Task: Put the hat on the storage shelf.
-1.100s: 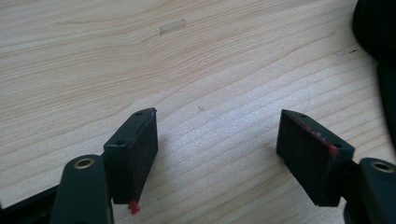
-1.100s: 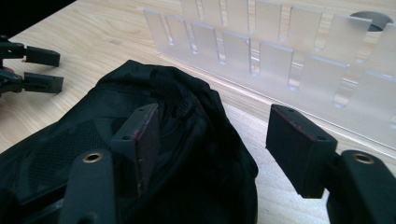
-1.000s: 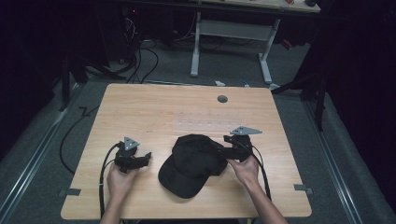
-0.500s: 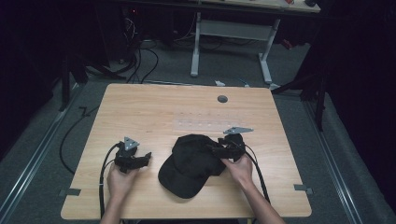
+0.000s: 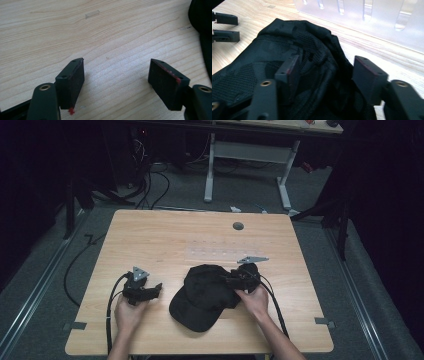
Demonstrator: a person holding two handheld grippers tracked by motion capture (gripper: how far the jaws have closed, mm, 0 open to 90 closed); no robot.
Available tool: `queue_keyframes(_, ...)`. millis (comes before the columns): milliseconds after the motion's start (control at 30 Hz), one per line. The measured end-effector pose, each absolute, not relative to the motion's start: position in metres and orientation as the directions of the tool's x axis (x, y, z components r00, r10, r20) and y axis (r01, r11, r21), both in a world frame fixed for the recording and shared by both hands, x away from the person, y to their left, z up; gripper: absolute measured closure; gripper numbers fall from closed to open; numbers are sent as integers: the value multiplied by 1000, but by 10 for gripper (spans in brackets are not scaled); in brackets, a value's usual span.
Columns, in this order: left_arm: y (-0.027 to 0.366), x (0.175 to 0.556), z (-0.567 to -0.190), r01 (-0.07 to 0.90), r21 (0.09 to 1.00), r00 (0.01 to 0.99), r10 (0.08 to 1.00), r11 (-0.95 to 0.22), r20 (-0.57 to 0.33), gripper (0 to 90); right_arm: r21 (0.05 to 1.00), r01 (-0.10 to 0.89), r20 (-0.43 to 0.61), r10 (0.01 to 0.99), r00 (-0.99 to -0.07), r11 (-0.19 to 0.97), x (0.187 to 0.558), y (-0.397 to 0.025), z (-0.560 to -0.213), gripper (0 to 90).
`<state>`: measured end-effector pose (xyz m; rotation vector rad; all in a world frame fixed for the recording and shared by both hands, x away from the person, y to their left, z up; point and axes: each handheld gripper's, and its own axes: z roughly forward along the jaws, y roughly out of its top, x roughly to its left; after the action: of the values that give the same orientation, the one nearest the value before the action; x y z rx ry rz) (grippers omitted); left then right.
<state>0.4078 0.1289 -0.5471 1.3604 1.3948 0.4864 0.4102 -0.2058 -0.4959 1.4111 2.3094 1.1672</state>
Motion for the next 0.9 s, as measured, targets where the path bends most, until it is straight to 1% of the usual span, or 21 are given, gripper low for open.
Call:
queue_keyframes(100, 129, 408, -547, 451, 853, 229, 889, 264, -396, 297, 704, 667, 229, 810, -540, 245, 410, -204, -497, 530)
queue_keyframes(533, 129, 408, -547, 450, 853, 229, 889, 264, -396, 297, 689, 684, 268, 794, -546, 238, 413, -205, -499, 744)
queue_keyframes(733, 129, 408, -547, 450, 853, 230, 889, 263, -396, 297, 695, 681, 281, 784, -553, 231, 413, -206, -498, 771)
queue_keyframes(900, 129, 408, -547, 450, 853, 228, 889, 265, -397, 298, 715, 659, 273, 773, -573, 235, 411, -208, -495, 779)
